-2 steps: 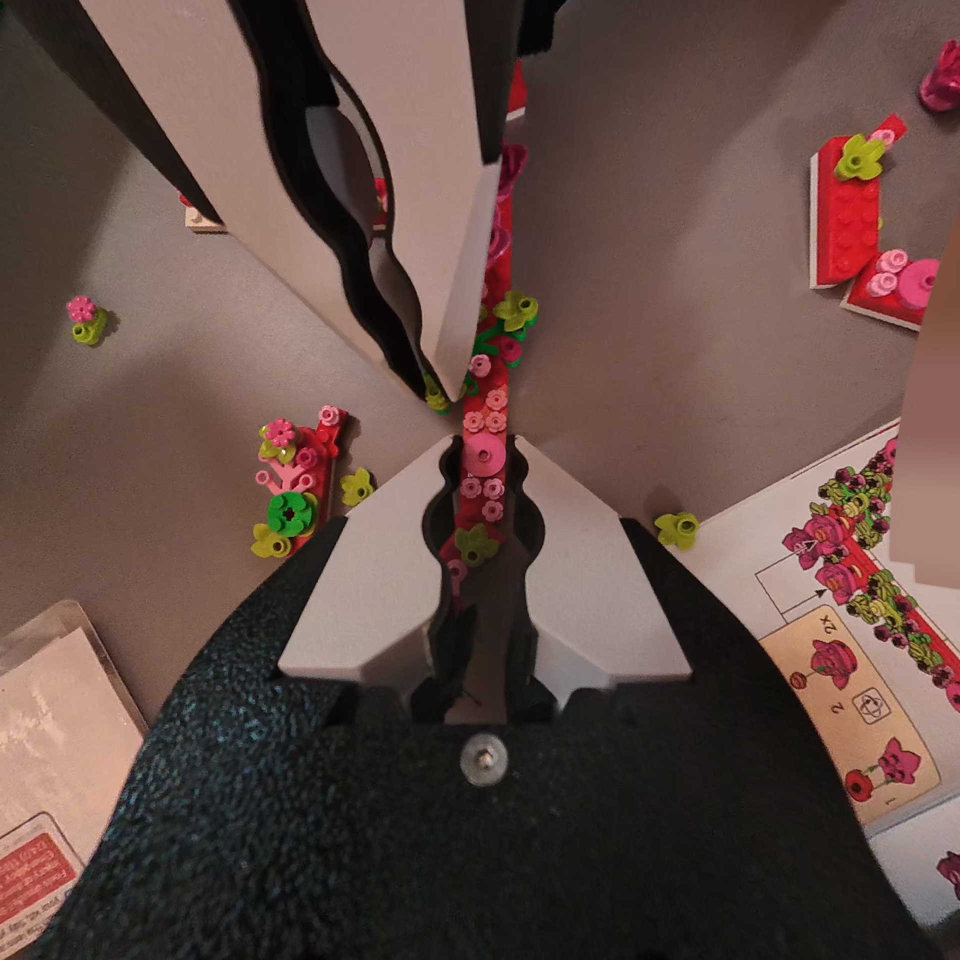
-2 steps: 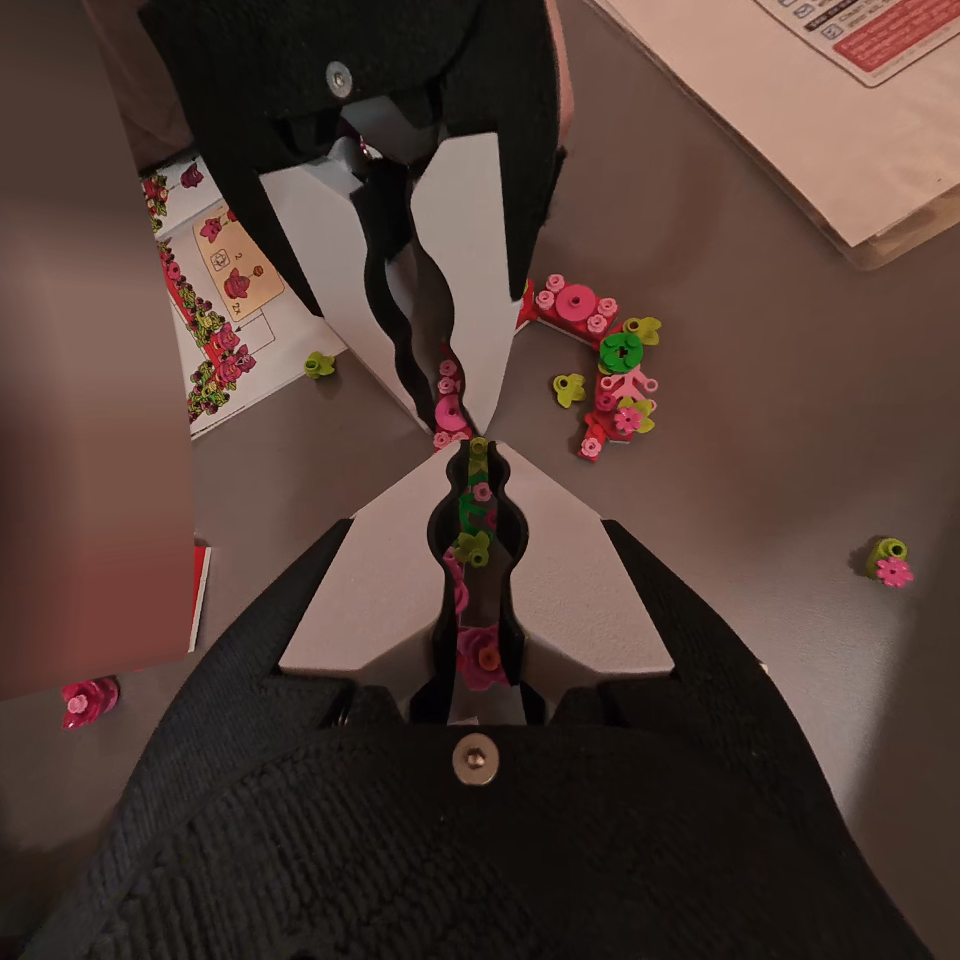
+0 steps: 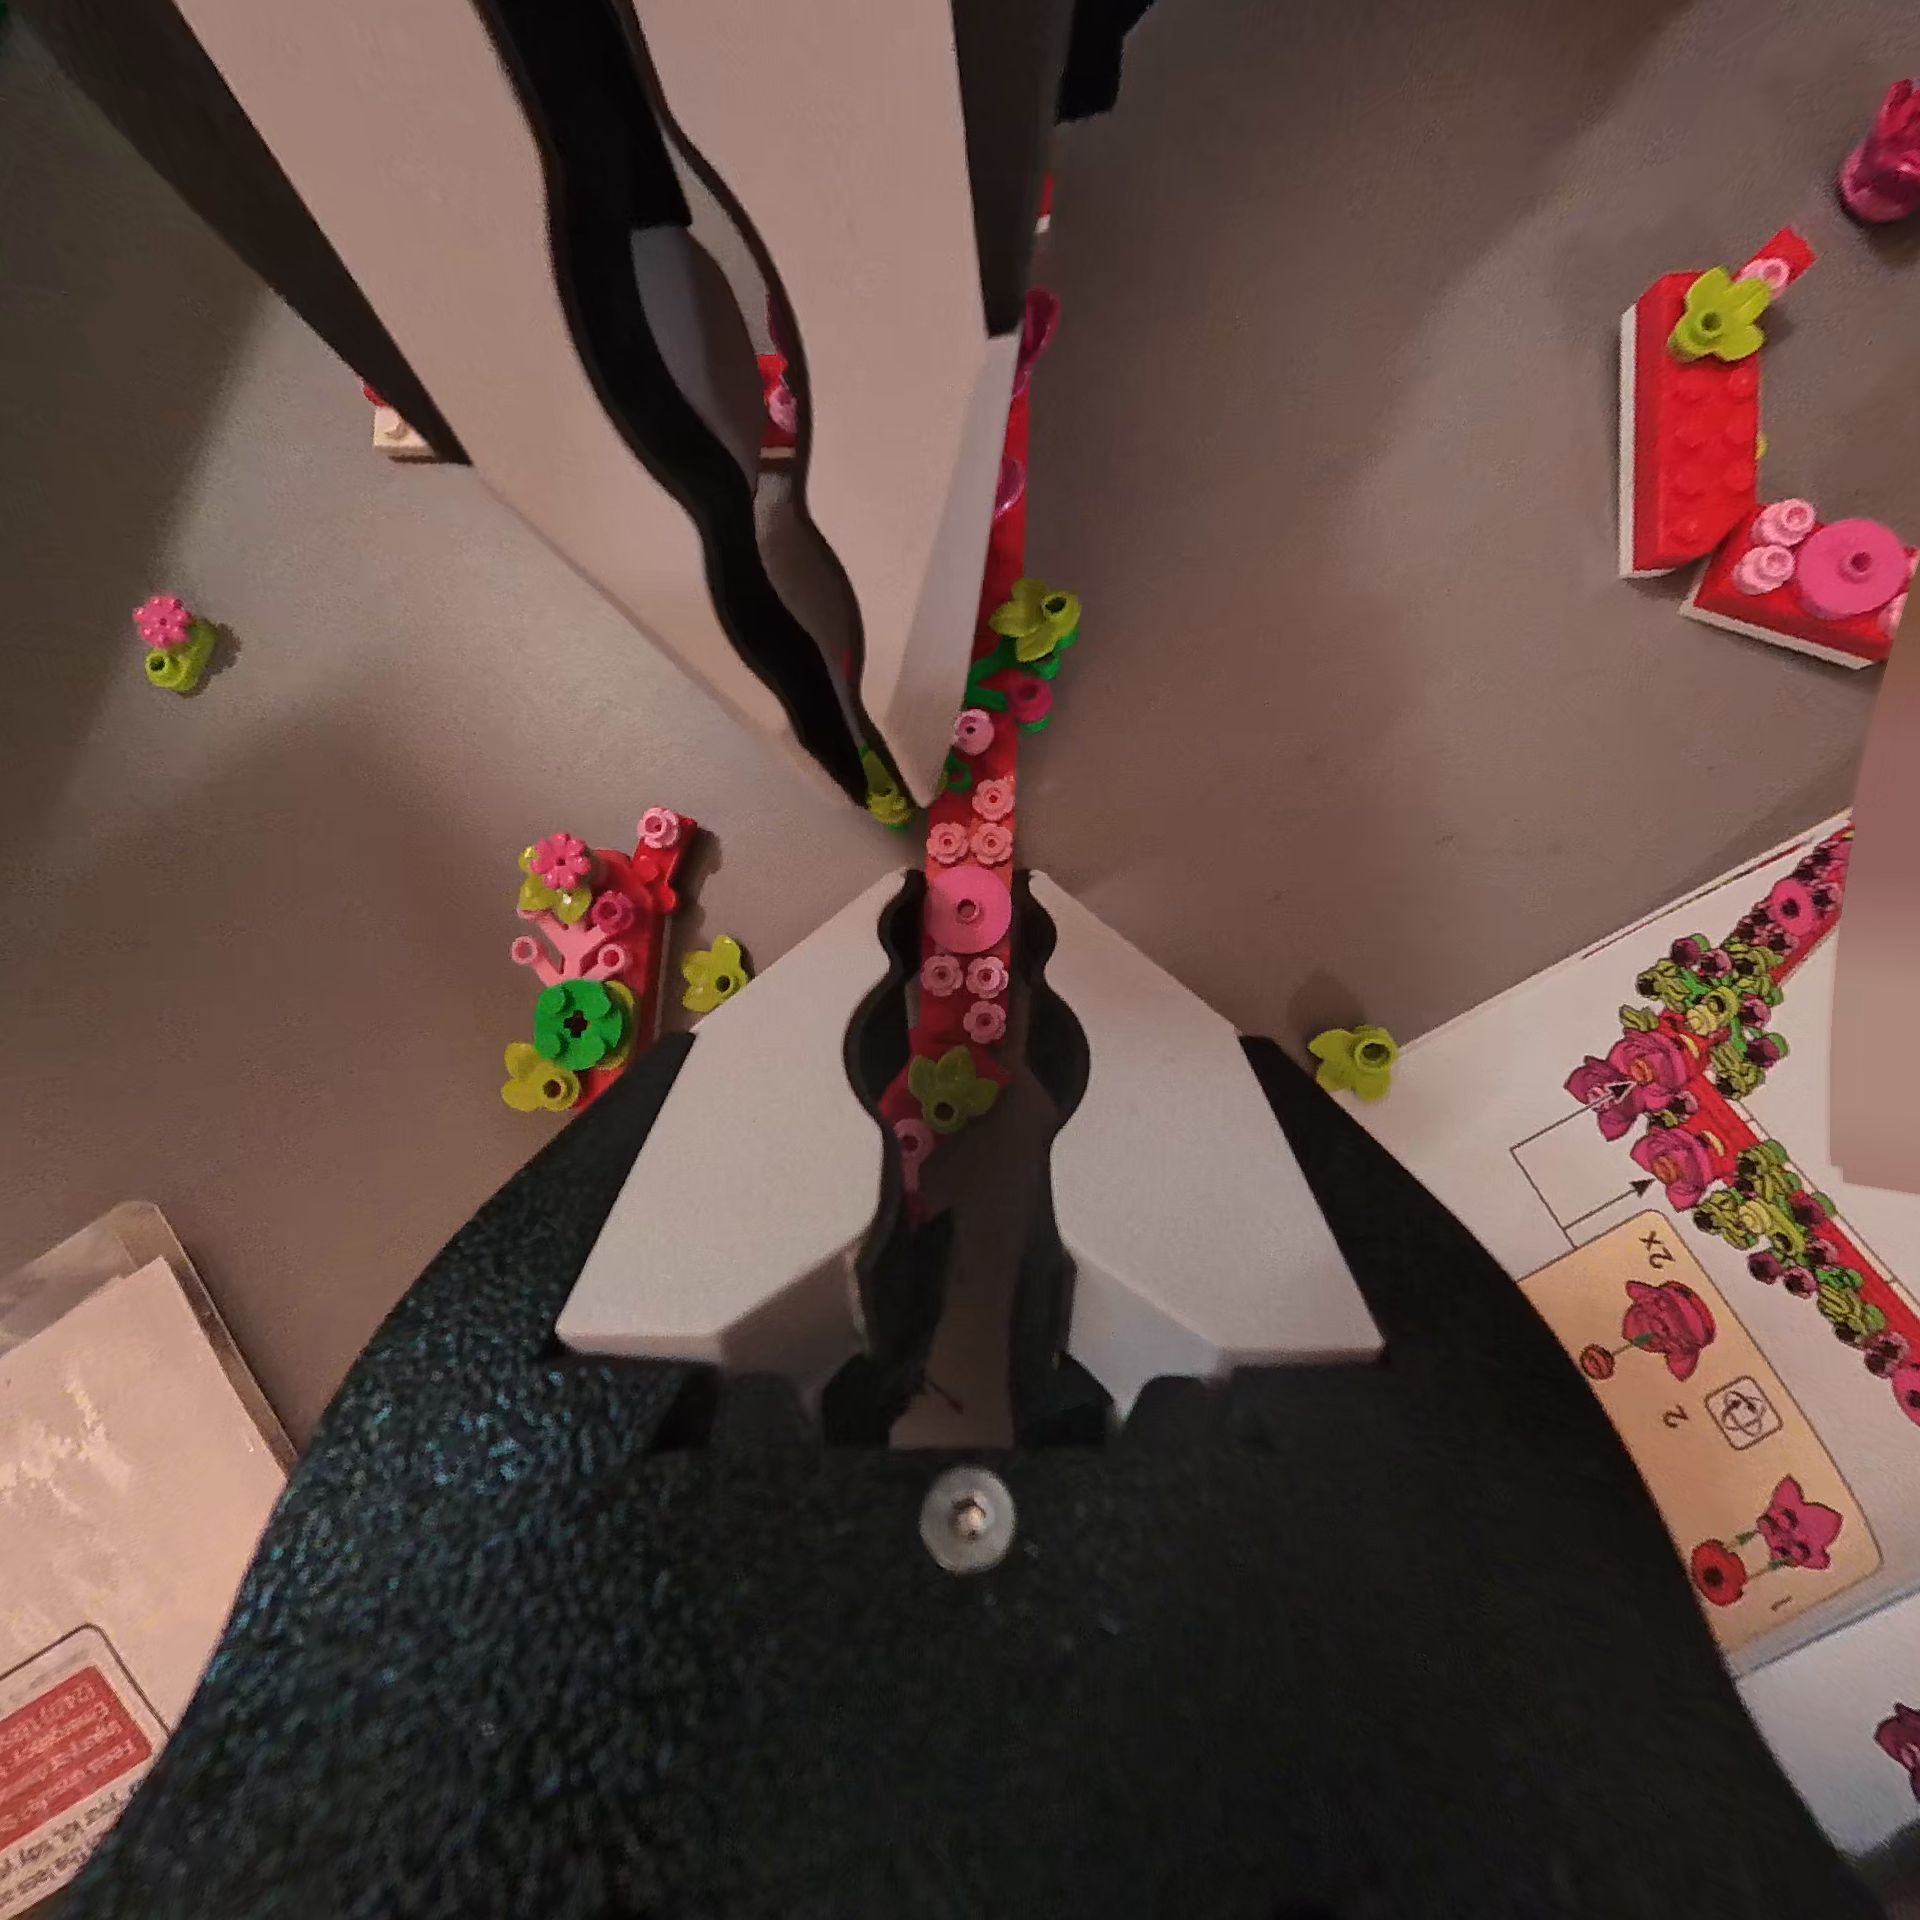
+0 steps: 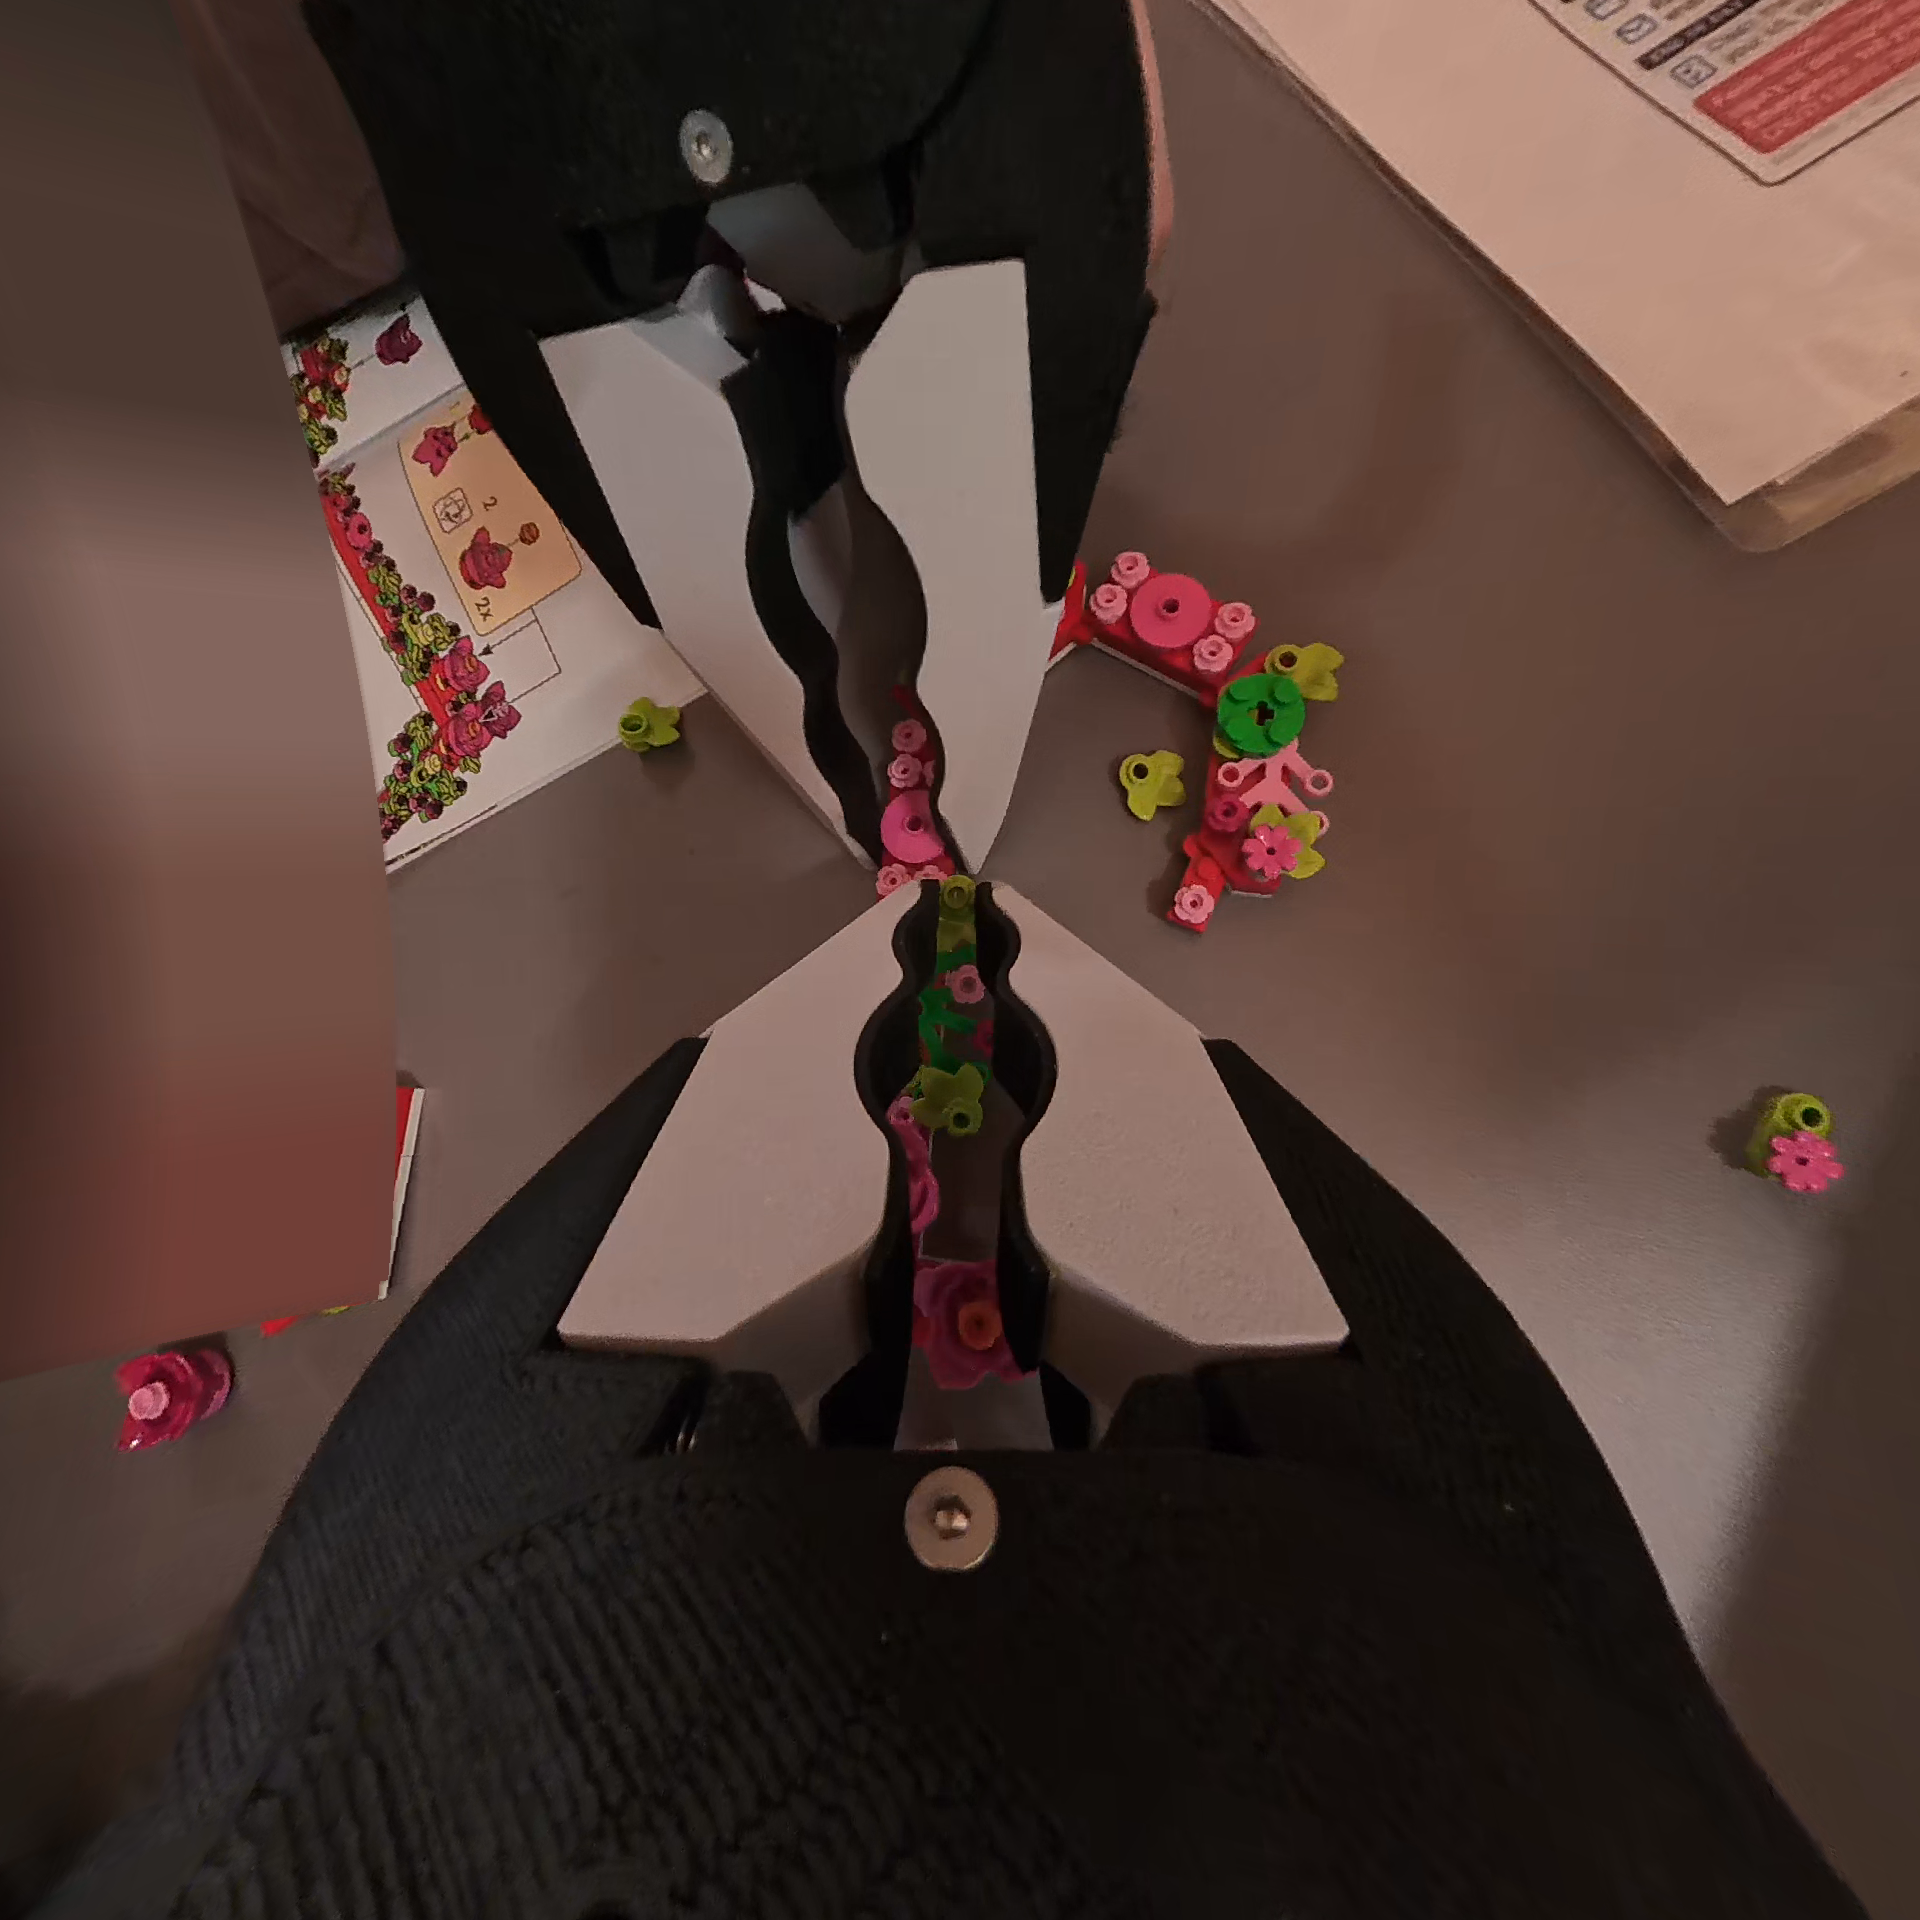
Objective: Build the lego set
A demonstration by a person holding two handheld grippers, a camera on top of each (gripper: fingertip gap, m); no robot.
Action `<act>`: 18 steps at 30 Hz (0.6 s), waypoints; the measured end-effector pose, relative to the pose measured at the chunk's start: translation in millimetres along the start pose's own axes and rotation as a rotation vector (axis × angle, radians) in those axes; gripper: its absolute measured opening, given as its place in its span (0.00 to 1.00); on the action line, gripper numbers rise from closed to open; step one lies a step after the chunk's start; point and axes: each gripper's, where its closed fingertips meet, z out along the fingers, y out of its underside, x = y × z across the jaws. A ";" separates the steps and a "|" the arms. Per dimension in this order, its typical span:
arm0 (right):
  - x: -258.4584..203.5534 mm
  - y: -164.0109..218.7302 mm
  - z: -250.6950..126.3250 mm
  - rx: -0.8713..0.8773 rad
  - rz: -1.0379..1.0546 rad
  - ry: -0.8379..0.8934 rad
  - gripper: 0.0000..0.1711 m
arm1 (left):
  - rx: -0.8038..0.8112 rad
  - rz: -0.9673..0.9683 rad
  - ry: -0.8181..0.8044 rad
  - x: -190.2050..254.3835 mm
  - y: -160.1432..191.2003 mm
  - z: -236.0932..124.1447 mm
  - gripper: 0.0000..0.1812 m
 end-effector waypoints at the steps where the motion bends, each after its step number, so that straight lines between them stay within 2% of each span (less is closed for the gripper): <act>1: -1.0 0.0 0.5 0.001 -0.007 -0.004 0.03 | 0.000 -0.001 0.001 0.0 0.0 0.0 0.08; 18: -5.4 1.3 5.0 -0.039 -0.081 0.024 0.03 | 0.019 -0.015 0.006 -0.6 -1.1 0.8 0.08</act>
